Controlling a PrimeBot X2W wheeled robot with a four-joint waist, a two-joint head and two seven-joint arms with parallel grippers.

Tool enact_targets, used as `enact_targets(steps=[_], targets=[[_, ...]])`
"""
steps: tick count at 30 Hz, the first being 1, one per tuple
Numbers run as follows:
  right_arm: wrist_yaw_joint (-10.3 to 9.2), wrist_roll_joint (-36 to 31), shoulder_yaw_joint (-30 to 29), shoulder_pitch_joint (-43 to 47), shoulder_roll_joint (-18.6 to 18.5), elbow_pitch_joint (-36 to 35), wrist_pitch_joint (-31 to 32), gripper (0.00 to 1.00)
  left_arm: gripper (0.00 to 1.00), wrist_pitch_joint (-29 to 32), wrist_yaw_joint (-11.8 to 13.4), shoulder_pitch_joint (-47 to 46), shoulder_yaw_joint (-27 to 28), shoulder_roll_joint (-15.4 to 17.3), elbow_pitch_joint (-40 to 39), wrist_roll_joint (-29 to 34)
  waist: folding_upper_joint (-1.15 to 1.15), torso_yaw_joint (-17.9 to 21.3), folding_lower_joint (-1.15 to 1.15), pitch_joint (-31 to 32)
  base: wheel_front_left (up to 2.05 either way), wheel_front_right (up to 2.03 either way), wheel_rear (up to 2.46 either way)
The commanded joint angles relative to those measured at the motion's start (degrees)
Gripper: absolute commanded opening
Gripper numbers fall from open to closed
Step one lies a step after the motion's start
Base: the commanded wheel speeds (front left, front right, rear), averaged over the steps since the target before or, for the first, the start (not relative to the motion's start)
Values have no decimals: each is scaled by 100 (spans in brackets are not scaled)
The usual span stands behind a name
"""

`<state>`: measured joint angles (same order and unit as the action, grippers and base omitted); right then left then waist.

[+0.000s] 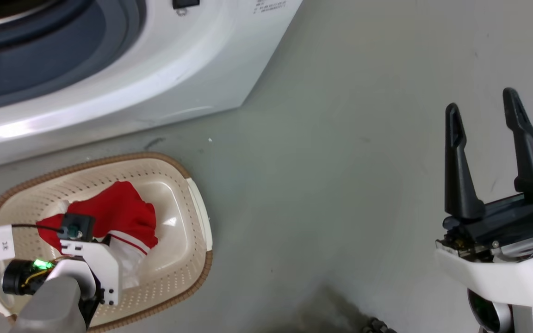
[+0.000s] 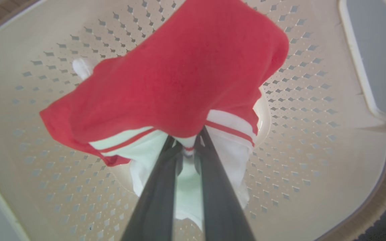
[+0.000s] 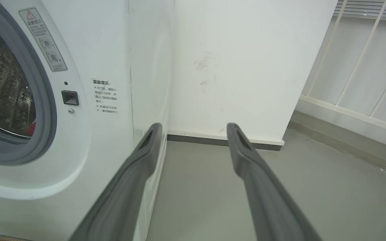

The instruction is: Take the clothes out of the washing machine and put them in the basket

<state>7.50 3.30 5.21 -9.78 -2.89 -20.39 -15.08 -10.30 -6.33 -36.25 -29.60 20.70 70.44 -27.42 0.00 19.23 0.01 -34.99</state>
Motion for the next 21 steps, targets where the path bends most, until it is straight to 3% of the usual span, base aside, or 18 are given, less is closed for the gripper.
enact_targets(steps=[1, 20, 21], targets=[[-2, 32, -19, -117, 3, -44, -14, 100, 0, 52, -4, -155, -30, 8, 69, 18, 0, 71, -1, -263, 0, 0, 0], [-2, 124, -217, -360, 3, -195, -14, 100, 0, 619, 232, -811, -279, 30, 305, 130, 0, 20, -1, -1022, 0, 0, 0], [-2, 119, -216, -368, 3, -179, -13, 100, 31, 628, 215, -814, -269, 4, 306, 97, 0, 7, -1, -1007, 0, 0, 0]])
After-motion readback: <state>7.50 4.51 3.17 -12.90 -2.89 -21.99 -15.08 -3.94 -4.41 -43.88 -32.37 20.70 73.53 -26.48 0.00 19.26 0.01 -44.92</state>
